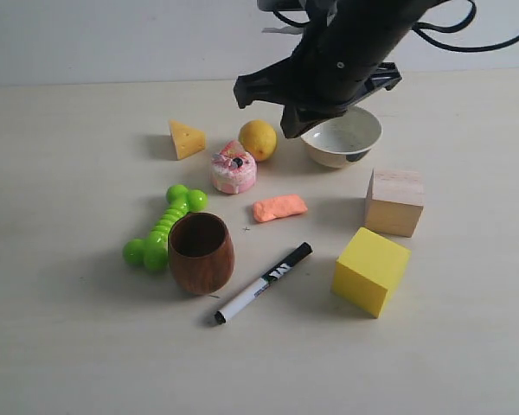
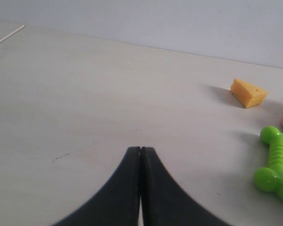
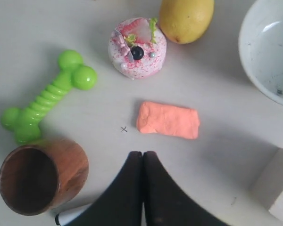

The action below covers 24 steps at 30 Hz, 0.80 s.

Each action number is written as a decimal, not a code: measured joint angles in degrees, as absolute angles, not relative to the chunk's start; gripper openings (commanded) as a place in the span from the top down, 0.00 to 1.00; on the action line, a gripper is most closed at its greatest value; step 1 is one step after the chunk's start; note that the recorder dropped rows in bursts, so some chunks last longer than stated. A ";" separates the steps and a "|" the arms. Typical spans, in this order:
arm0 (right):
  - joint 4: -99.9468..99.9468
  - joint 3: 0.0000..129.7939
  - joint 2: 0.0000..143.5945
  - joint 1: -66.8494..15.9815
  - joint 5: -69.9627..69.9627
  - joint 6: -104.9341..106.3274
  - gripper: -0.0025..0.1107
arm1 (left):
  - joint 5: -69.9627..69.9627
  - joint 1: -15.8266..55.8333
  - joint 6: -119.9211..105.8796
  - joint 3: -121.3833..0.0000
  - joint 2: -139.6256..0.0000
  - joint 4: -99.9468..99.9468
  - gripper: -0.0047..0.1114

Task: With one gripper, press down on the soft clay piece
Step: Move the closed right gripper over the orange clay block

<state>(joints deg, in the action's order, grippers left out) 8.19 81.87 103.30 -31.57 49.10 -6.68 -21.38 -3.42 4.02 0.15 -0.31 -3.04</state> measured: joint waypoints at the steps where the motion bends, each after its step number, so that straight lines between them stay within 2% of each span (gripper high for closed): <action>1: 7.91 83.21 104.62 -31.56 50.11 -7.04 0.97 | -21.38 -3.42 4.02 0.15 -0.31 -3.04 0.96; 12: 3.59 93.54 116.06 -31.56 58.66 -9.81 0.97 | -21.38 -3.42 4.02 0.15 -0.31 -3.04 0.96; 24: 3.36 98.59 121.21 -31.56 59.95 -10.27 0.97 | -21.38 -3.42 4.02 0.15 -0.31 -3.04 0.96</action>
